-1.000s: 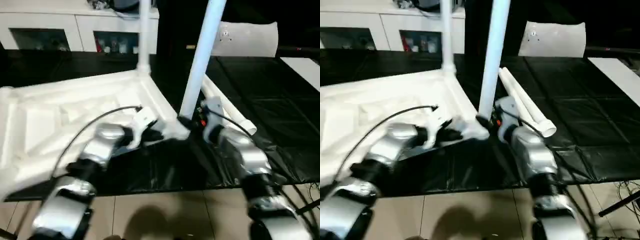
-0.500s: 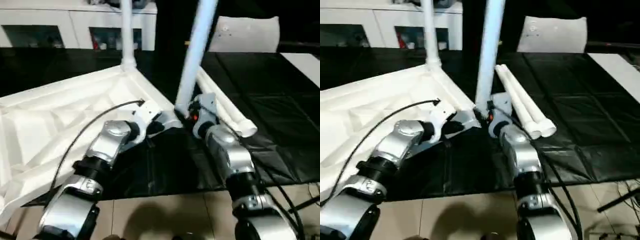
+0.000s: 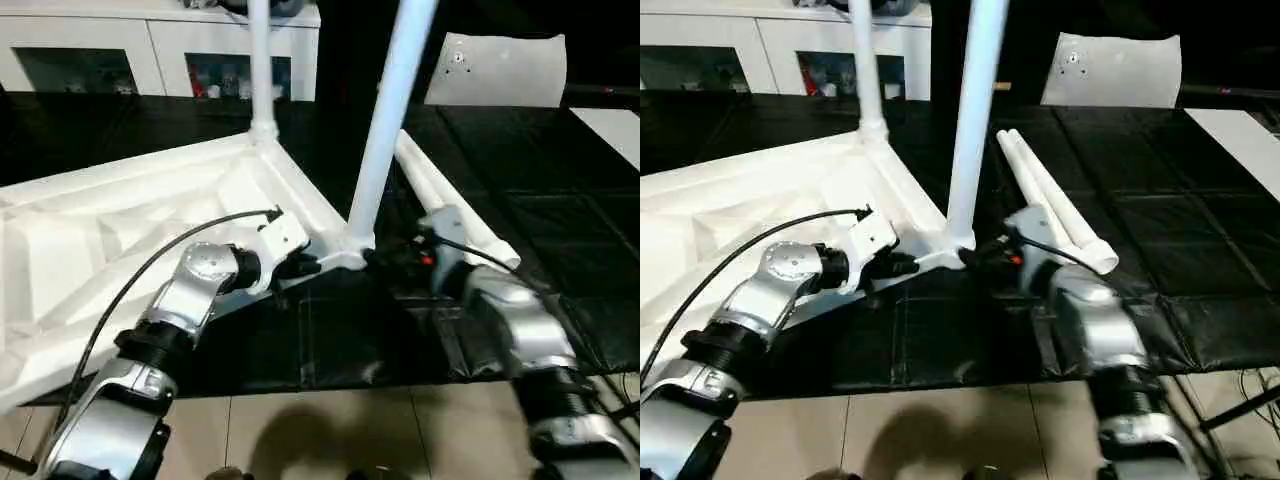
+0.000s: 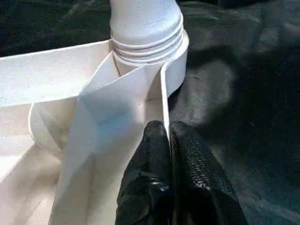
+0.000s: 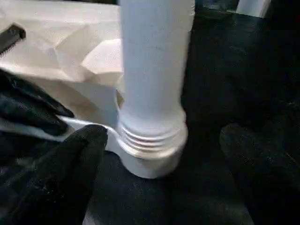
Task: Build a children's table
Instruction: Rotate leg to tighten
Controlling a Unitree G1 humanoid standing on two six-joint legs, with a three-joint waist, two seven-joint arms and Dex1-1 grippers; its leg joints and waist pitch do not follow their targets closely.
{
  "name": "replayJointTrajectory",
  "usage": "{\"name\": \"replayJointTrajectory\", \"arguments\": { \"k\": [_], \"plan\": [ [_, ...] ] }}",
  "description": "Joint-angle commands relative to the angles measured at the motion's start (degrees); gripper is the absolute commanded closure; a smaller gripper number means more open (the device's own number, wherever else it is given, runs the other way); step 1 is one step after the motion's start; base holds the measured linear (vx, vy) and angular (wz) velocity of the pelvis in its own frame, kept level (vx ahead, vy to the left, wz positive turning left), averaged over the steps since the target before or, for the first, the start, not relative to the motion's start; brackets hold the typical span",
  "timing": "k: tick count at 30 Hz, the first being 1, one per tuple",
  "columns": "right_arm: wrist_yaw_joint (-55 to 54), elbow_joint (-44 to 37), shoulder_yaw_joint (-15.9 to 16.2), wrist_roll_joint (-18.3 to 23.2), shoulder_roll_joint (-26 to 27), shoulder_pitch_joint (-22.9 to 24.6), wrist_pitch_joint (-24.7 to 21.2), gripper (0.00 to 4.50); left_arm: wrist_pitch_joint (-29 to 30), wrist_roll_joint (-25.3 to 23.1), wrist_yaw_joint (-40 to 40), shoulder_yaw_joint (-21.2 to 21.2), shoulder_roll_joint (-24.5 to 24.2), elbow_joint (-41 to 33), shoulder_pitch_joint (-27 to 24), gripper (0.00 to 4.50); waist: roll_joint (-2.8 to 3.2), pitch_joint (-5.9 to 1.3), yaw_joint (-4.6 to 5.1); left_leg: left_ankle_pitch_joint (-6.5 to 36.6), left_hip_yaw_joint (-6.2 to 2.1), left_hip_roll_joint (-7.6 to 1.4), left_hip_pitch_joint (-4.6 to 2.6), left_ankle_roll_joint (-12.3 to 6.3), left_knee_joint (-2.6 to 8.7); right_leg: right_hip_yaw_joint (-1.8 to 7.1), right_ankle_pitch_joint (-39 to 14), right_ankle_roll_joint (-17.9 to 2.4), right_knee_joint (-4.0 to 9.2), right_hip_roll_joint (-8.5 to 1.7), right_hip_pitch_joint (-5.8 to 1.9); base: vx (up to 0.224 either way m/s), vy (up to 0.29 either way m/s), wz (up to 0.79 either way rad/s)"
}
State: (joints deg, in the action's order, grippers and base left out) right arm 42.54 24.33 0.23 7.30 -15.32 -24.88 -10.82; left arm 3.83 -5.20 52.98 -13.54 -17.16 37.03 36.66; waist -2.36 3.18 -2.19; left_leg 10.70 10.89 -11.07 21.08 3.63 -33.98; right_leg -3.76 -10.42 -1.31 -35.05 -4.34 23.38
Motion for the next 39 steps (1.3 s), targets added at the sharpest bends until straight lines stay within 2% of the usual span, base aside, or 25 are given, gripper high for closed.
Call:
{"name": "replayJointTrajectory", "arguments": {
  "k": [1,3,5,6,8,11,12,15,16,17,19,21,22,23,25,26,27,29,31,33,35,36,37,38,39],
  "plan": [
    [3.29,-2.07,-0.05,1.62,-1.70,0.85,0.55,0.04,-3.21,-0.03,3.29,-1.41,-1.12,0.08,0.64,4.50,-0.12,-3.85,-0.36,9.08,-0.80,-2.24,-0.62,-3.56,3.66,2.86,-10.09,-12.05,4.13,-3.96,-3.33,0.000,0.000,0.00],
    [5.76,-3.16,0.09,2.53,-2.98,1.58,0.40,0.04,-4.70,-0.40,4.28,-1.70,-1.92,1.26,1.03,4.50,-0.37,-3.86,-0.46,8.78,-0.76,-2.26,-0.60,-3.90,3.63,2.87,-9.74,-11.84,4.09,-3.92,-3.30,0.000,0.000,0.00],
    [6.55,-3.52,0.11,2.85,-3.32,1.80,0.28,0.04,-5.02,-0.60,4.13,-1.71,-2.06,1.70,1.29,4.50,-0.22,-3.89,-0.58,8.28,-0.82,-2.36,-0.63,-4.11,3.64,2.82,-8.81,-11.97,3.89,-3.90,-3.21,0.000,0.000,0.00],
    [7.67,-3.83,0.45,2.83,-4.00,2.16,0.68,0.04,-5.76,-1.04,3.74,-1.80,-2.28,2.55,1.86,4.50,-0.43,-3.88,-0.57,8.30,-0.77,-2.31,-0.62,-4.14,3.63,2.79,-8.82,-12.02,3.91,-3.86,-3.19,0.000,0.000,0.00],
    [7.64,-3.94,0.68,2.67,-4.29,2.39,0.44,0.04,-6.34,-1.43,2.53,-1.66,-2.13,3.53,2.70,4.50,-0.46,-3.87,-0.81,8.28,-0.77,-2.31,-0.60,-4.12,3.59,2.83,-9.14,-11.88,3.91,-3.97,-3.21,0.000,0.000,0.00],
    [7.21,-4.15,0.84,2.52,-4.06,2.73,0.65,0.04,-6.28,-1.68,-0.26,-0.92,-1.43,4.63,3.65,4.50,-0.26,-3.87,-1.06,8.21,-0.74,-2.29,-0.66,-3.83,3.54,2.83,-9.34,-11.94,3.91,-3.95,-3.11,0.000,0.000,0.00],
    [6.47,-4.90,0.89,2.46,-3.79,3.25,0.29,0.04,-6.06,-1.70,-4.37,0.36,-0.15,6.37,4.95,4.50,-0.22,-3.87,-1.11,8.37,-0.71,-2.24,-0.68,-3.67,3.52,2.82,-9.48,-11.85,3.96,-3.91,-3.11,0.000,0.000,0.00],
    [5.67,-6.11,0.82,2.78,-3.49,3.94,-0.34,0.04,-6.47,-1.66,-8.53,1.63,1.23,8.35,6.40,4.50,-0.40,-3.97,-1.22,8.27,-0.77,-2.16,-0.60,-3.65,3.45,2.76,-9.72,-11.32,4.03,-3.86,-3.20,0.000,0.000,0.00],
    [4.61,-6.92,0.56,2.88,-3.12,4.50,-0.87,0.04,-5.76,-0.34,-10.66,3.25,2.66,8.92,7.29,4.50,-0.16,-4.00,-1.21,7.64,-0.79,-2.12,-0.49,-3.70,3.45,2.77,-8.36,-11.37,3.97,-3.78,-3.33,0.000,0.000,0.00],
    [2.78,-8.24,0.12,2.97,-2.30,5.56,-1.54,0.00,-4.00,2.72,-14.97,6.80,5.42,9.60,8.91,4.23,-0.23,-4.12,-1.22,7.28,-0.84,-2.18,-0.53,-3.79,3.39,2.75,-7.34,-11.64,3.80,-3.83,-3.36,0.000,0.000,0.00],
    [1.71,-8.92,-0.16,2.99,-1.74,6.20,-2.00,0.00,-2.68,4.97,-17.22,9.11,7.02,10.10,9.89,3.95,-0.47,-4.45,-1.11,5.05,-0.82,-1.98,-0.21,-4.87,3.11,2.70,-2.91,-13.12,3.26,-3.83,-3.74,0.000,0.000,0.00],
    [0.32,-9.57,-0.20,2.71,-0.79,6.91,-2.15,0.00,-2.10,6.74,-18.26,10.62,8.07,10.29,10.79,3.91,-0.49,-4.49,-1.29,4.26,-0.75,-1.88,-0.10,-5.95,2.92,2.63,-0.20,-14.71,3.08,-3.86,-3.62,0.000,0.000,0.00],
    [-0.76,-9.90,-0.13,2.53,-0.05,7.25,-2.31,0.00,-1.99,7.47,-18.73,11.29,8.42,9.97,11.09,3.67,-0.08,-4.44,-1.46,4.46,-0.83,-1.91,-0.15,-6.30,2.91,2.58,-0.24,-14.88,3.05,-3.90,-3.58,0.000,0.000,0.00],
    [-0.76,-9.90,-0.13,2.53,-0.05,7.25,-2.31,0.00,-1.99,7.47,-18.73,11.29,8.42,9.97,11.09,3.67,-0.31,-4.32,-1.27,4.77,-0.77,-1.91,-0.07,-6.51,2.98,2.56,-0.70,-14.66,3.28,-3.77,-3.54,0.000,0.000,0.00],
    [-3.10,-10.83,0.50,2.16,1.81,7.97,-2.44,0.00,-1.62,8.77,-19.68,12.47,8.28,7.88,11.29,3.57,-0.04,-4.06,-1.21,6.65,-0.83,-2.02,-0.22,-5.80,3.17,2.50,-4.42,-13.95,3.64,-3.84,-3.48,0.000,0.000,0.00],
    [-3.50,-11.09,0.82,2.00,2.23,8.08,-2.51,0.00,-1.09,8.86,-19.50,12.60,7.77,6.59,10.94,3.53,-0.15,-4.02,-1.12,7.02,-0.80,-1.96,-0.21,-5.64,3.19,2.51,-5.24,-13.56,3.81,-3.73,-3.43,0.000,0.000,0.00],
    [-4.79,-12.19,1.98,1.60,3.59,8.58,-2.84,0.00,0.70,8.10,-19.75,13.42,5.82,2.25,9.48,3.37,0.60,-4.04,-1.27,7.45,-1.02,-2.17,-0.36,-4.87,3.36,2.54,-5.95,-13.29,3.60,-3.87,-3.49,0.000,0.000,0.00],
    [-5.26,-12.49,2.36,1.44,4.08,8.73,-2.94,0.00,1.54,7.22,-20.45,13.78,4.78,0.71,8.79,3.27,0.55,-3.99,-0.81,8.62,-0.97,-2.13,-0.46,-4.10,3.46,2.48,-6.58,-12.85,3.86,-3.55,-3.25,0.000,0.000,0.00],
    [-6.14,-12.80,3.00,0.99,5.03,8.86,-3.21,0.00,4.10,6.12,-21.73,14.63,2.25,-2.65,7.08,3.12,1.02,-3.98,-0.85,9.70,-1.06,-2.23,-0.70,-2.91,3.61,2.56,-7.62,-12.44,3.89,-3.58,-3.20,0.000,0.000,0.00],
    [-7.42,-12.30,3.71,0.13,6.00,8.66,-3.30,0.00,7.56,4.37,-23.21,16.08,-1.84,-7.01,4.22,3.12,1.26,-3.95,-0.66,9.87,-1.28,-2.60,-0.65,-1.79,3.92,2.54,-7.05,-12.47,3.50,-3.68,-3.23,0.000,0.000,0.00],
    [-9.46,-11.25,4.37,-1.09,7.03,8.20,-3.33,0.00,12.33,1.87,-25.51,18.24,-7.31,-12.07,0.21,3.12,1.24,-3.82,0.15,11.05,-1.32,-2.48,-0.64,-0.68,4.06,2.57,-8.25,-11.96,3.40,-3.50,-3.12,0.000,0.000,0.00],
    [-9.46,-11.25,4.37,-1.09,7.03,8.20,-3.33,0.00,12.33,1.87,-25.51,18.24,-7.31,-12.07,0.21,3.12,1.37,-3.68,0.34,11.39,-1.29,-2.35,-0.59,-0.52,4.15,2.58,-9.04,-11.70,3.62,-3.41,-3.07,0.000,0.000,0.00],
    [-10.05,-11.01,4.50,-1.22,7.38,8.03,-3.55,0.00,14.02,1.45,-26.08,19.03,-8.87,-13.42,-1.03,3.29,1.19,-3.70,0.36,11.93,-1.07,-2.25,-1.00,-0.23,3.96,2.68,-9.87,-11.40,3.89,-3.30,-2.76,0.000,0.000,0.00],
    [-11.13,-10.06,5.06,-1.88,8.16,7.38,-3.43,0.00,16.37,-1.47,-27.68,20.50,-13.00,-15.19,-3.87,3.47,1.05,-3.66,0.16,11.82,-1.16,-2.43,-0.97,-0.10,4.09,2.74,-10.34,-11.41,3.73,-3.41,-2.71,0.000,0.000,0.00],
    [-11.41,-9.89,5.17,-2.00,8.33,7.24,-3.57,0.00,16.87,-1.97,-27.88,20.68,-13.73,-15.54,-4.44,3.47,1.32,-3.48,0.34,12.27,-1.17,-2.33,-0.82,-0.03,4.28,2.75,-11.28,-10.81,3.84,-3.27,-2.63,0.000,0.000,0.00]
  ]
}}
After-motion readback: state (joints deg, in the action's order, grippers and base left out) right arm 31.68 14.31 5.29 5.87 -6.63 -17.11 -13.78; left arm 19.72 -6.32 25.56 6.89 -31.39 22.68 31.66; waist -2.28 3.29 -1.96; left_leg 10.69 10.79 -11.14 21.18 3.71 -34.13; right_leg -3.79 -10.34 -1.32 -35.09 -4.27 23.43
